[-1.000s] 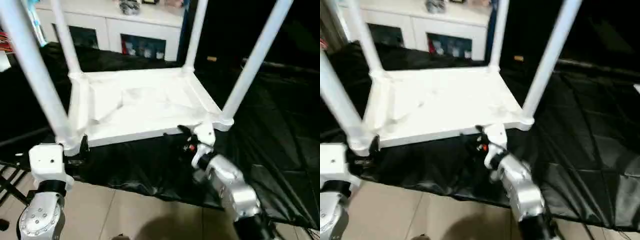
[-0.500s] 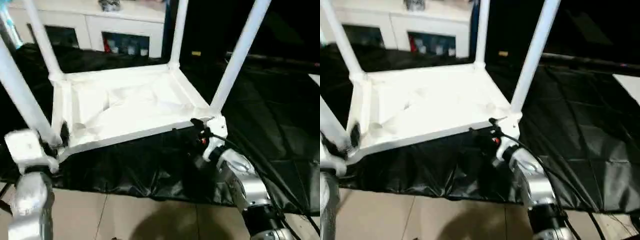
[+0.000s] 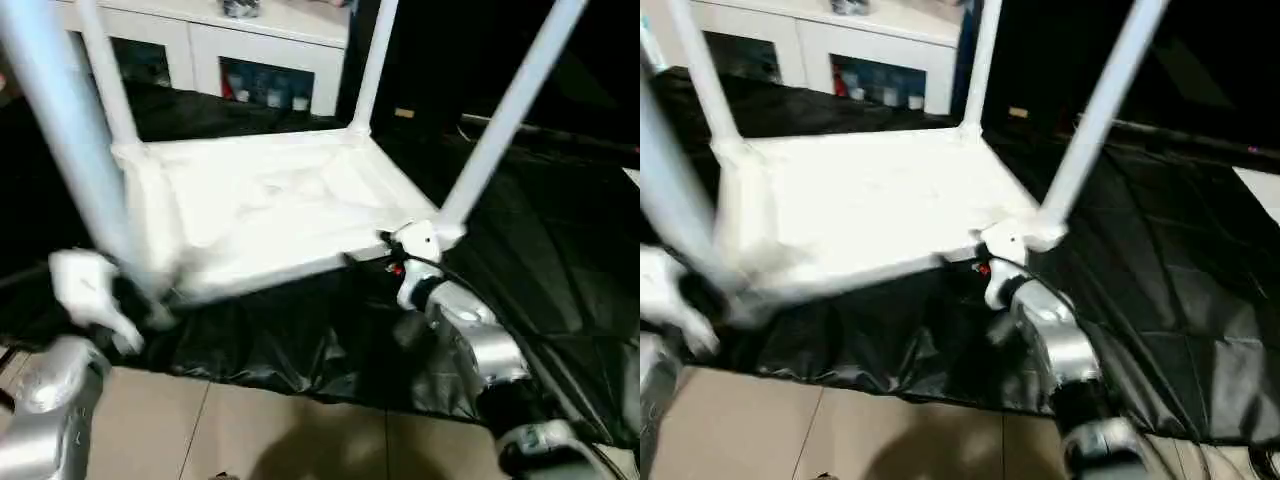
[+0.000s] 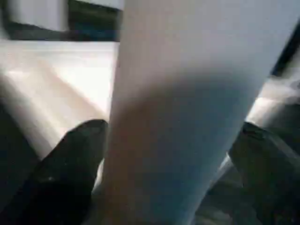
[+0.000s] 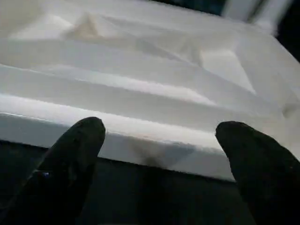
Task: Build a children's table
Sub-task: Rotate table base
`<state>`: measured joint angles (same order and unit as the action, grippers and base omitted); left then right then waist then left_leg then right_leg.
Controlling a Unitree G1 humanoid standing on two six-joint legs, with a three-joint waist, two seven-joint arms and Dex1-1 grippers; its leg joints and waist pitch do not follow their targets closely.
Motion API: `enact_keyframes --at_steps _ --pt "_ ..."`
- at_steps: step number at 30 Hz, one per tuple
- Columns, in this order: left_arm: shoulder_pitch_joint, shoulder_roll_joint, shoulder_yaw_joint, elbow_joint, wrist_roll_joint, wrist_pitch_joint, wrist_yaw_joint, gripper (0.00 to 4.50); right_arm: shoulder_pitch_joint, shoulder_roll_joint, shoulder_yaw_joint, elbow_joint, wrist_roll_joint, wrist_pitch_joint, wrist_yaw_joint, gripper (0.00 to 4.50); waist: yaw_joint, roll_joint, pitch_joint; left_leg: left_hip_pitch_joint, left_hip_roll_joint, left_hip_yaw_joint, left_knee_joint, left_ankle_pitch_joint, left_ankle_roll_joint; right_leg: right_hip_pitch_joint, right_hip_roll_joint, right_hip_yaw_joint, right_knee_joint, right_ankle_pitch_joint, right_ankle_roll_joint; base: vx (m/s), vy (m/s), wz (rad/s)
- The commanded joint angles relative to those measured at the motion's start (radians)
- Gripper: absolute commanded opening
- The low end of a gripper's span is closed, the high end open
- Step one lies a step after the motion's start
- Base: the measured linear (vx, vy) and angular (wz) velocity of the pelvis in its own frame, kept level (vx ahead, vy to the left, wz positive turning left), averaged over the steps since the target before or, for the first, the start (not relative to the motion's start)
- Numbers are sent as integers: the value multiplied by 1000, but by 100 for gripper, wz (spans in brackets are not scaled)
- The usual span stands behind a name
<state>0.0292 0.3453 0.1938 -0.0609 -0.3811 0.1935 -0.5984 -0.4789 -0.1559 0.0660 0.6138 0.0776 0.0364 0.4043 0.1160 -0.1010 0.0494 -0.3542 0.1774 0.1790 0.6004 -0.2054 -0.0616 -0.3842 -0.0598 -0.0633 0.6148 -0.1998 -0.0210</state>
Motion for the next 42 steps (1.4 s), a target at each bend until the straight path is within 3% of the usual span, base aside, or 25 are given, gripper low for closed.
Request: enact_keyframes --at_steps 1,2,6,13,16,18,19,20,23,25,27,28,29,30,31,33,37,42 --pt "-13 2 -48 -20 -30 44 -49 450 -21 -21 -25 29 -19 2 -50 435 -11 17 -41 27 58 -14 -91 -272 -47 14 -83 61 -72 -238 -139 0 0 0" --pt "-18 5 -62 -30 -44 58 -70 450 -31 -28 -35 49 -26 -1 -82 435 -13 13 -42 19 59 -17 -93 -260 -48 20 -85 61 -71 -241 -131 0 0 0" --pt "-47 5 -104 -34 -43 65 -104 450 -65 -47 -63 106 -46 -10 -170 435 -19 7 -45 17 57 -16 -88 -222 -47 21 -83 61 -70 -244 -104 0 0 0" --pt "-134 11 -165 -43 -79 105 -188 450 -132 -80 -52 246 -108 -17 -274 435 -24 1 -47 13 53 -13 -82 -198 -50 24 -82 60 -65 -224 -112 0 0 0" --pt "-153 34 -192 -74 -110 156 -240 450 -160 -73 -45 311 -113 -23 -274 435 -30 7 -50 11 52 -14 -81 -180 -49 27 -80 58 -59 -188 -125 0 0 0" --pt "-156 40 -200 -85 -118 169 -253 450 -170 -66 -49 333 -109 -30 -270 435 -35 5 -52 9 53 -15 -80 -170 -48 30 -79 57 -55 -170 -134 0 0 0" --pt "-160 52 -225 -112 -140 203 -288 450 -200 -39 -65 395 -84 -51 -239 435 -40 13 -55 10 54 -12 -76 -157 -46 29 -80 58 -48 -122 -151 0 0 0" --pt "-162 55 -233 -118 -146 213 -298 450 -210 -30 -70 414 -78 -59 -230 435 -41 11 -55 4 52 -13 -76 -154 -41 33 -80 58 -48 -117 -161 0 0 0" --pt "-158 54 -275 -153 -164 248 -321 450 -243 -2 -74 463 -72 -94 -206 435 -43 15 -57 4 54 -11 -72 -107 -30 35 -79 59 -37 -35 -185 0 0 0" --pt "-158 28 -319 -171 -163 261 -316 450 -267 24 -75 494 -67 -101 -192 435 -45 15 -60 2 54 -10 -69 -72 -20 39 -77 58 -31 21 -199 0 0 0" --pt "-162 14 -342 -173 -159 263 -315 450 -276 34 -69 506 -71 -106 -184 435 -49 9 -59 0 54 -9 -69 -71 -14 39 -76 57 -32 25 -205 0 0 0" --pt "-165 2 -361 -174 -159 267 -316 450 -281 41 -64 514 -75 -111 -178 435 -51 13 -59 1 54 -9 -69 -77 -12 39 -77 57 -33 16 -210 0 0 0" --pt "-167 -1 -364 -173 -158 267 -316 450 -282 42 -64 516 -75 -113 -176 435 -53 7 -59 -2 55 -9 -68 -77 -10 41 -78 57 -34 13 -211 0 0 0" --pt "-173 -13 -380 -172 -155 270 -316 450 -289 50 -63 526 -77 -121 -169 435 -56 10 -58 -2 55 -10 -69 -85 -10 41 -79 57 -34 -3 -210 0 0 0" --pt "-196 -48 -409 -158 -148 271 -312 450 -299 67 -60 538 -76 -135 -146 435 -61 -4 -57 -4 56 -9 -68 -98 -7 41 -80 58 -38 -31 -206 0 0 0" --pt "-212 -67 -420 -144 -139 264 -303 450 -304 74 -59 545 -77 -143 -136 435 -59 1 -57 -3 56 -10 -68 -101 -6 41 -83 58 -38 -42 -205 0 0 0" --pt "-283 -128 -442 -62 -94 226 -275 450 -314 94 -63 565 -74 -163 -103 435 -65 -2 -56 -7 56 -11 -67 -100 2 42 -85 57 -44 -81 -191 0 0 0" --pt "-367 -209 -458 33 -59 183 -240 450 -311 116 -44 577 -83 -177 -47 435 -65 0 -57 -3 59 -10 -65 -92 8 40 -84 56 -43 -63 -201 0 0 0"
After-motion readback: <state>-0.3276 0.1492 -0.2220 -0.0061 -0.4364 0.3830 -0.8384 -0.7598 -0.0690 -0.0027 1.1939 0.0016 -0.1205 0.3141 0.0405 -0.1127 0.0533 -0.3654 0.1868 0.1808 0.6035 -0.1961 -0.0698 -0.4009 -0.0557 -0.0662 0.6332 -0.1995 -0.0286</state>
